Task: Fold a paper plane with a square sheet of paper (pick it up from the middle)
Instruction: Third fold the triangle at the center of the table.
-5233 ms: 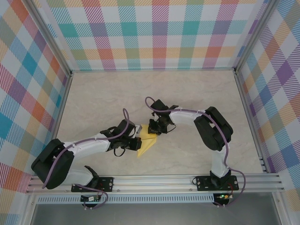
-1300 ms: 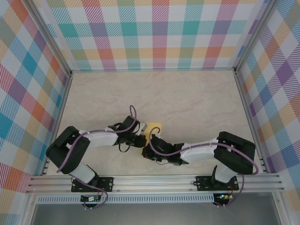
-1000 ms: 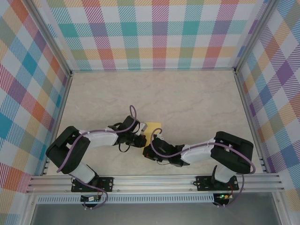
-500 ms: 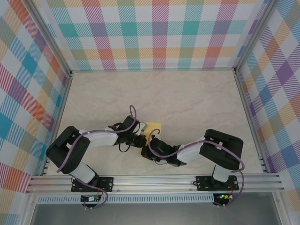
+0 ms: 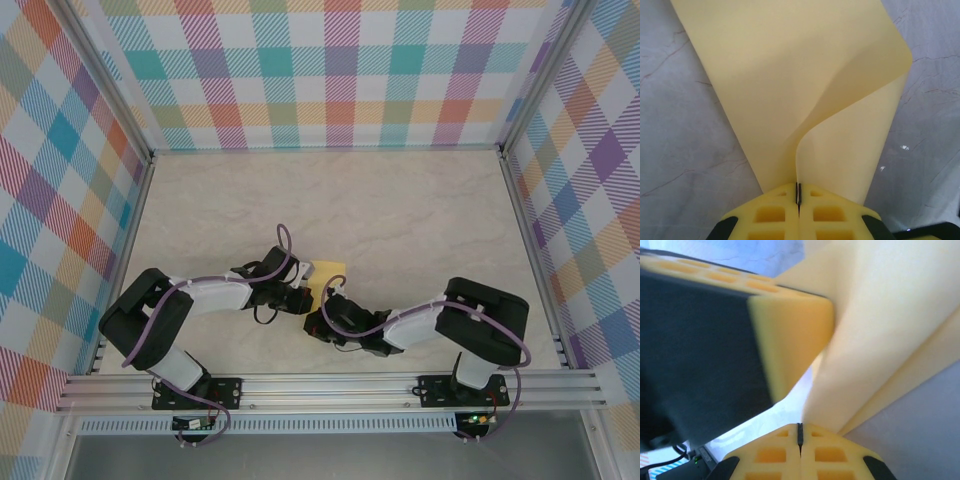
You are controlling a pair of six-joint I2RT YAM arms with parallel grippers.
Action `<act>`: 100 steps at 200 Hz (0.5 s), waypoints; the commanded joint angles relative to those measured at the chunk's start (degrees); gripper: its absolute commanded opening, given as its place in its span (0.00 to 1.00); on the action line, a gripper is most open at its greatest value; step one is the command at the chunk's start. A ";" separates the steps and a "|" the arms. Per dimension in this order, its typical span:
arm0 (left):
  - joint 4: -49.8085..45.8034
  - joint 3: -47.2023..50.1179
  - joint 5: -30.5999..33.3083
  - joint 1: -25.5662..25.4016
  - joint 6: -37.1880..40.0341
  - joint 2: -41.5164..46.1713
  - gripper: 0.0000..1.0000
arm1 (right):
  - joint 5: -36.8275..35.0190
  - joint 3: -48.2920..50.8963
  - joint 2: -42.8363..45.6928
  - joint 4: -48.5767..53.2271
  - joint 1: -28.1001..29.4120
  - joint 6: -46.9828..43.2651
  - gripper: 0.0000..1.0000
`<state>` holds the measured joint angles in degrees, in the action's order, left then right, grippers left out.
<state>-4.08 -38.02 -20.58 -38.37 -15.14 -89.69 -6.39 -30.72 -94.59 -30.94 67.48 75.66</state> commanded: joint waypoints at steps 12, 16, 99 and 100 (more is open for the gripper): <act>-2.60 0.93 1.34 0.40 1.07 -2.68 0.00 | 0.55 1.79 2.61 -1.18 -1.40 -2.57 0.00; -2.60 0.93 1.25 0.42 1.07 -2.68 0.00 | 0.62 1.81 2.52 -1.10 -1.63 -2.47 0.00; -2.87 0.42 0.62 0.40 1.29 -3.73 0.00 | 3.16 1.43 -0.98 -4.30 -4.63 -3.27 0.00; -2.87 0.41 0.63 0.40 1.27 -3.73 0.00 | 3.19 1.44 -1.05 -4.39 -4.68 -3.25 0.00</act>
<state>-3.88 -38.44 -21.56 -38.15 -15.11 -90.43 -3.84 -29.56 -93.32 -32.73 63.70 74.04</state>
